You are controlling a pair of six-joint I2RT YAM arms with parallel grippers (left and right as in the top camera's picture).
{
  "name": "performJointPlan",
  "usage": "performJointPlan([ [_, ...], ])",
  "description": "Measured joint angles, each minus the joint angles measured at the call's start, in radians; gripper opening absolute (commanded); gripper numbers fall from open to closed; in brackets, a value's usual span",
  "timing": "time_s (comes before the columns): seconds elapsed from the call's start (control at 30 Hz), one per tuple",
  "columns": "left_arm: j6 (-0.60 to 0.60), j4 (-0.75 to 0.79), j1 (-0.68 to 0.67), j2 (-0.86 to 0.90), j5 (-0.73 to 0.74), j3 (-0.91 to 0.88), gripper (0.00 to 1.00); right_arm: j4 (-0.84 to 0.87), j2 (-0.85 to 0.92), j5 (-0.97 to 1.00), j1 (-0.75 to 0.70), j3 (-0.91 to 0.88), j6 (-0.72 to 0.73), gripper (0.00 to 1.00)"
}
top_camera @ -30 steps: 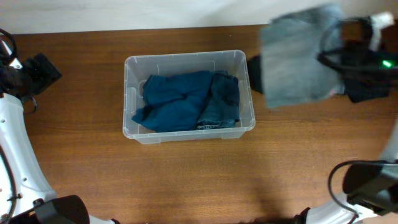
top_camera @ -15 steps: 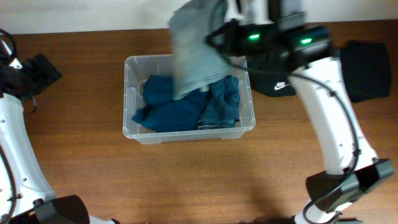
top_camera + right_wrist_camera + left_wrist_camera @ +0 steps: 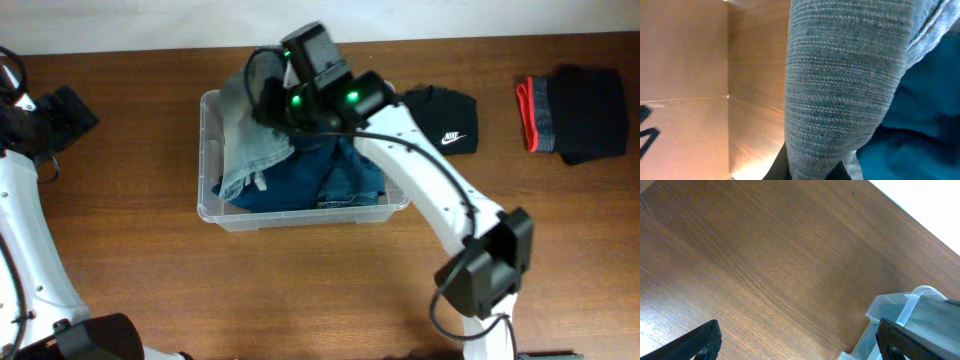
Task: Pack container
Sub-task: 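Carry the denim shorts with the right gripper over the bin, then lower the denim shorts into the bin's left side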
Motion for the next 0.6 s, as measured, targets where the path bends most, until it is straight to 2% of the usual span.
performJointPlan([
  [0.43, 0.000, 0.000, 0.000, 0.000, 0.000, 0.000, 0.99, 0.065, 0.054, -0.023, 0.037, 0.000, 0.027, 0.06],
  [0.53, 0.000, 0.000, 0.000, 0.000, 0.000, 0.000, 0.99, 0.060, 0.054, -0.025, 0.037, 0.000, 0.020, 0.14],
  [0.6, 0.000, 0.000, 0.000, 0.000, 0.000, 0.000, 0.99, 0.042, 0.054, -0.016, 0.038, 0.000, -0.003, 0.16],
])
